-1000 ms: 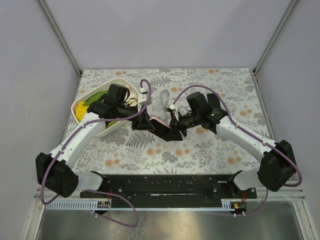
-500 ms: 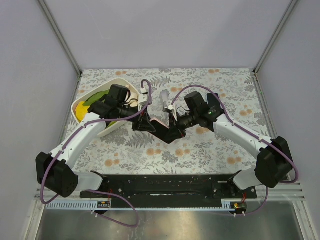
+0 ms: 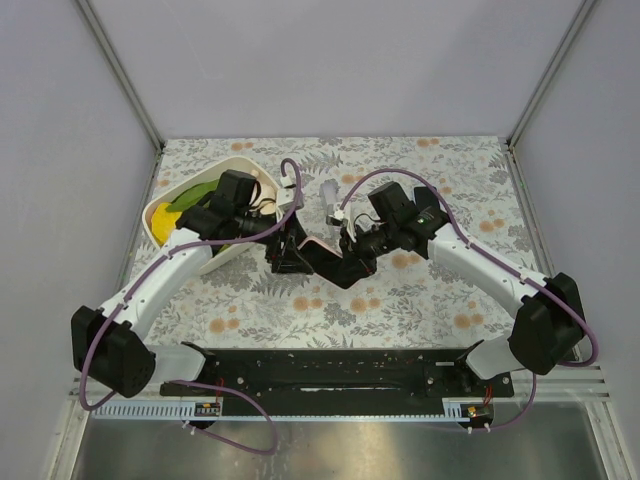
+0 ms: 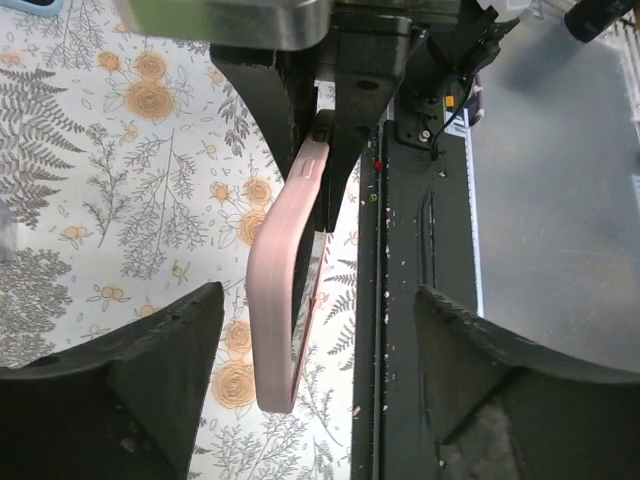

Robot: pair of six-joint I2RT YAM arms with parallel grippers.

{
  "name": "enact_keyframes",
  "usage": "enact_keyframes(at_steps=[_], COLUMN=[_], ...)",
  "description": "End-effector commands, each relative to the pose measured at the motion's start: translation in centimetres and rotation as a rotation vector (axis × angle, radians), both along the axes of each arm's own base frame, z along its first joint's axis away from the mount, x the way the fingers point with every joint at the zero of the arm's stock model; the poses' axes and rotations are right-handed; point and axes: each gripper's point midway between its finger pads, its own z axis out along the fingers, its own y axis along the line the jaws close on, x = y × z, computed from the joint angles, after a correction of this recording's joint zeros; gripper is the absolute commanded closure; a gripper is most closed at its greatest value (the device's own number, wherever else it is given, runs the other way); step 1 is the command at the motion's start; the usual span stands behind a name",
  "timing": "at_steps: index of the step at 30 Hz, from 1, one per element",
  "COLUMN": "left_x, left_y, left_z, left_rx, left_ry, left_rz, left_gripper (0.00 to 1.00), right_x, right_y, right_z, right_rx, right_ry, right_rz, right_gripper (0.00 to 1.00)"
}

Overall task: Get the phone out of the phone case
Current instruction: Remove the phone case from the phone.

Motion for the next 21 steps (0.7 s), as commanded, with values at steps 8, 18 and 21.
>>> enact_keyframes(at_steps=[8,18,21], left_x=[1.0,1.4,1.2], left_y=[-1.1,-2.5,-2.7], left_z=[3.7,4.2,4.1], left_rx=[-0.092,-0.124,-0.135], left_ry=[0.003,0.205,0.236], left_rz=[0.068,0.011,-0.009], left_gripper=[0.09,0.37,0.45], right_x=[1.2,0.9,0.8], right_y=[-0.1,-0.3,-0.4], right_z=[2.9,3.4,3.2], right_rx=[0.017,0.007,0.0], right_ry=[-0.111,-0.171,-0.186], right_rz=[-0.024,0.0,0.003], right_gripper=[1.0,1.0,1.0])
